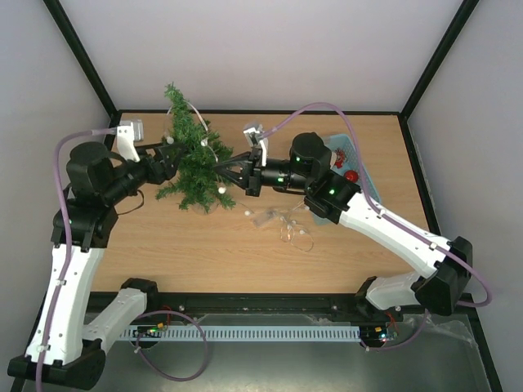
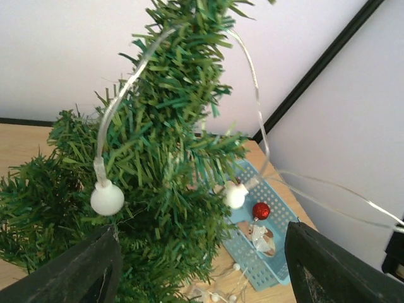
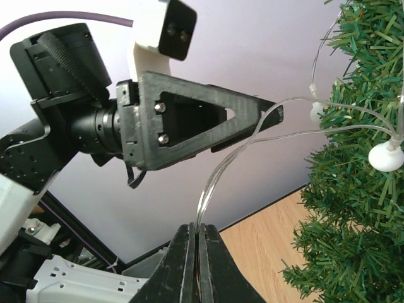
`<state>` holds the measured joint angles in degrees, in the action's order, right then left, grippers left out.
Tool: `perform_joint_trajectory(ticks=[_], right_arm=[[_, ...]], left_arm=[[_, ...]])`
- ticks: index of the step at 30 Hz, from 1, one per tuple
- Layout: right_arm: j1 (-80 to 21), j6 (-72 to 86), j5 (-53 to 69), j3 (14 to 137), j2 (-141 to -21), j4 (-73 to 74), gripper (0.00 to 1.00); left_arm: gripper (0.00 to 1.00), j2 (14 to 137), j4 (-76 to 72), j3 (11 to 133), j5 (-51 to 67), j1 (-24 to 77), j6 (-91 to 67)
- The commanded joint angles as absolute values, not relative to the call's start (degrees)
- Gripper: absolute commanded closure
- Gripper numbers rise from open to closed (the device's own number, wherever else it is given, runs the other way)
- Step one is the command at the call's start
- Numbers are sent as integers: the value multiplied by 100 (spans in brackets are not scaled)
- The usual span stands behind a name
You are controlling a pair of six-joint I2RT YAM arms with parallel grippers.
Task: Decorate the small christmas tree
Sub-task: Wrap the decoration item around the Christmas tree.
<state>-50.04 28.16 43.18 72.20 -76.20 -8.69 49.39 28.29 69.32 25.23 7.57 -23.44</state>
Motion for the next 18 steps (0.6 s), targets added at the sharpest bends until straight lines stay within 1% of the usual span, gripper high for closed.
perform_joint_trajectory(ticks=[1,7,11,15,18], right_arm=[[-5111,2994,4400,7416,-7736,-1156,98],[-5169,3556,4543,7487,-7889,-1604,98],[-5216,3911,4412,7437,-7928,-2025,98],[-5221,3959,4237,7456,-7965,-2141,98],[-5227,3983,4223,7463,-8002,-2188,98]], left_arm=[[29,4690,2715,6663,2843,800,-2029],[35,4402,1997,6129,4093,1084,-1744],[35,4218,1635,5744,4890,1402,-1714],[32,4052,1318,5400,5167,1621,-1694],[32,3970,856,5161,5233,1653,-1967]])
